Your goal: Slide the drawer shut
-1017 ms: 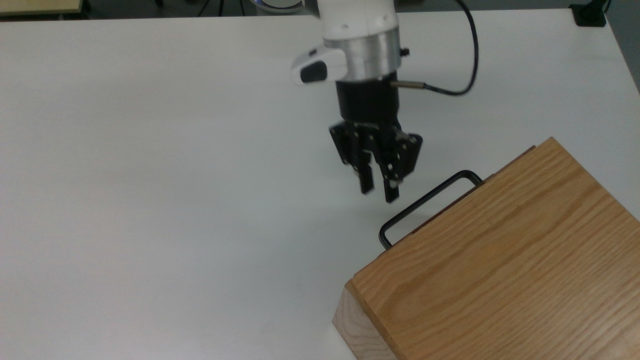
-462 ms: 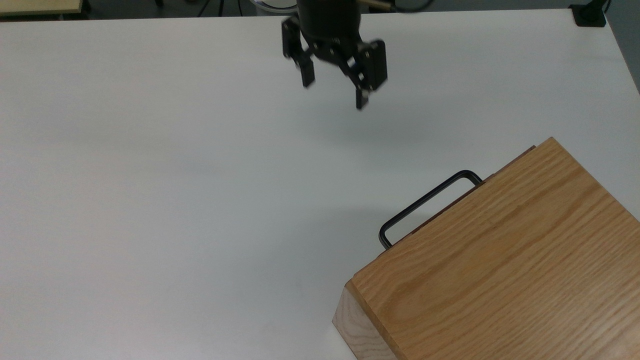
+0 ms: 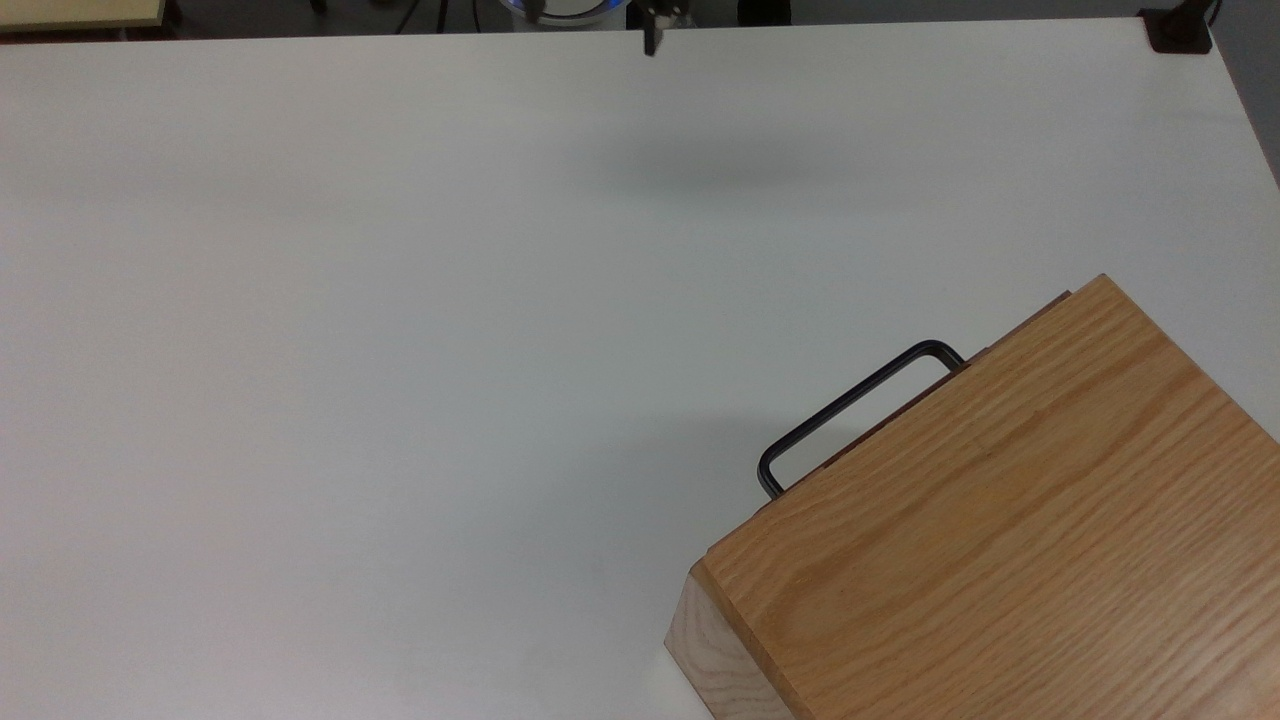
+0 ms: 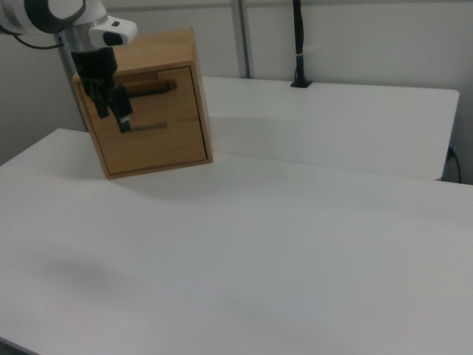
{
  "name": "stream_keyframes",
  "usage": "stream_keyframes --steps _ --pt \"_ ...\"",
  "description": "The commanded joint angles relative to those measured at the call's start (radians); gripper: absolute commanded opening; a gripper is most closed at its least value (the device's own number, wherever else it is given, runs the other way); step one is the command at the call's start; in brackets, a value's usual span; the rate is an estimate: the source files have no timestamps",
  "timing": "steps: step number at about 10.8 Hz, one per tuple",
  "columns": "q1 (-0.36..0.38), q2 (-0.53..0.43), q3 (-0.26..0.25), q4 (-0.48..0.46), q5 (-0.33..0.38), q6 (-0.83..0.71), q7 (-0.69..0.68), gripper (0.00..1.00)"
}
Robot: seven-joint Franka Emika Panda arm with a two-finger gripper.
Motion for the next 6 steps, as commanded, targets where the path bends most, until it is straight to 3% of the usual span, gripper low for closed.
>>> stream_keyframes --steps 1,3,6 --pt "-0.035 -0.056 -0.017 -0.060 -0.011 -0.001 -0.260 1.00" --pt "-0.058 -0.052 -0.016 -0.059 -0.011 0.007 -0.386 1.00" --pt "-0.058 -0.046 -0.016 -0.059 -0.011 0.008 -0.397 1.00"
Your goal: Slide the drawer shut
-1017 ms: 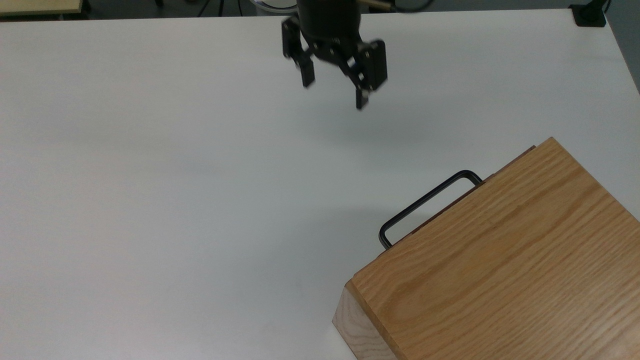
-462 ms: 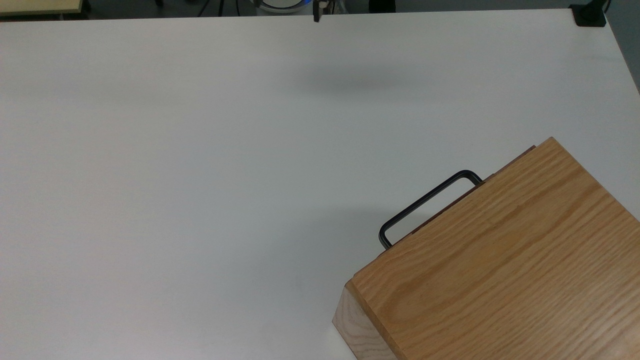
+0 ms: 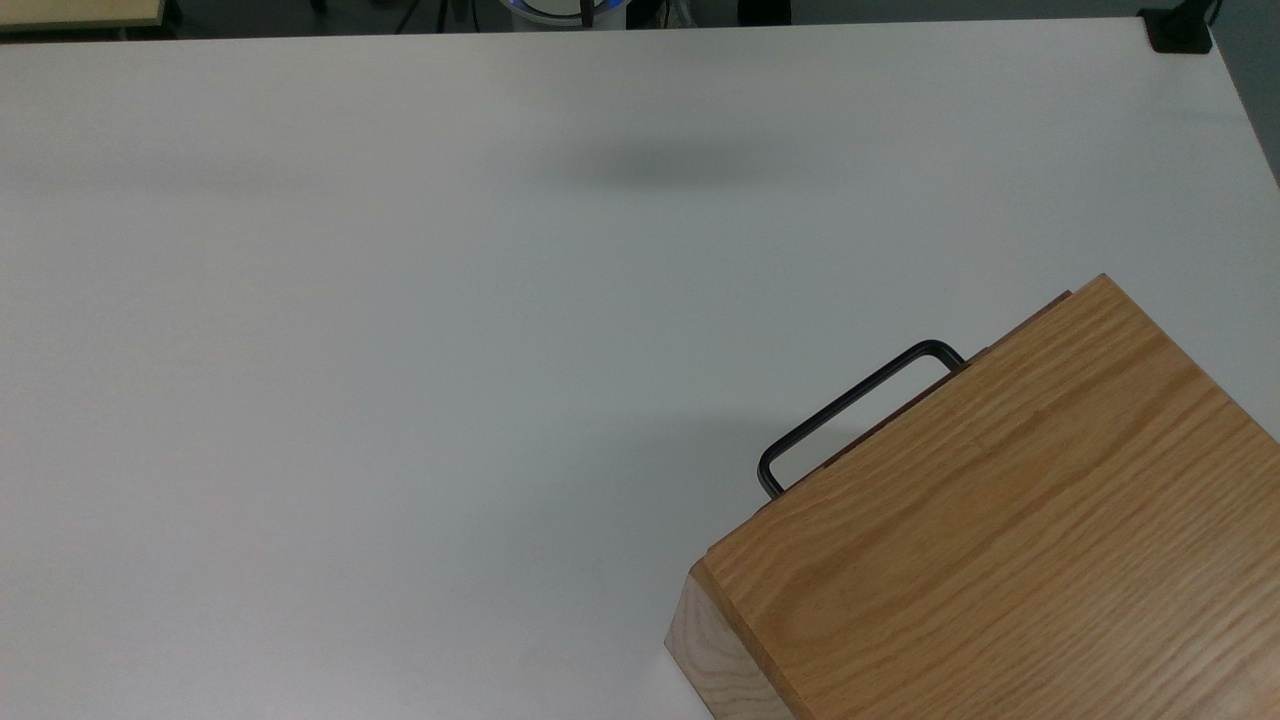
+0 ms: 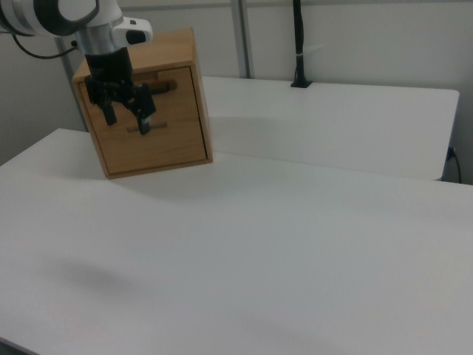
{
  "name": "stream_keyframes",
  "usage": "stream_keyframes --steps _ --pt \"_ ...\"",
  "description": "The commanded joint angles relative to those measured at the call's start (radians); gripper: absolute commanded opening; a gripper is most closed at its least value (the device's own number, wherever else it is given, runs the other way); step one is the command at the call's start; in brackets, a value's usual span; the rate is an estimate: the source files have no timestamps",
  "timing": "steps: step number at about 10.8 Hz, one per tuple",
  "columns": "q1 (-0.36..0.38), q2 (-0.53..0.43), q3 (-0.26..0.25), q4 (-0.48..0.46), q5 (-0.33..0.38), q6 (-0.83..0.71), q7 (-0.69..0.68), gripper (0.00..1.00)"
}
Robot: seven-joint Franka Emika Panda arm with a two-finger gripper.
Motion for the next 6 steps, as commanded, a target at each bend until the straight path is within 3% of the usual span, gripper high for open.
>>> stream_keyframes --steps 1,6 --pt "0.005 -0.020 -0.001 -0.026 -0.011 0.011 -0.030 1.00" --pt "0.003 -0.018 -0.001 -0.020 -0.011 0.014 -0.044 1.00"
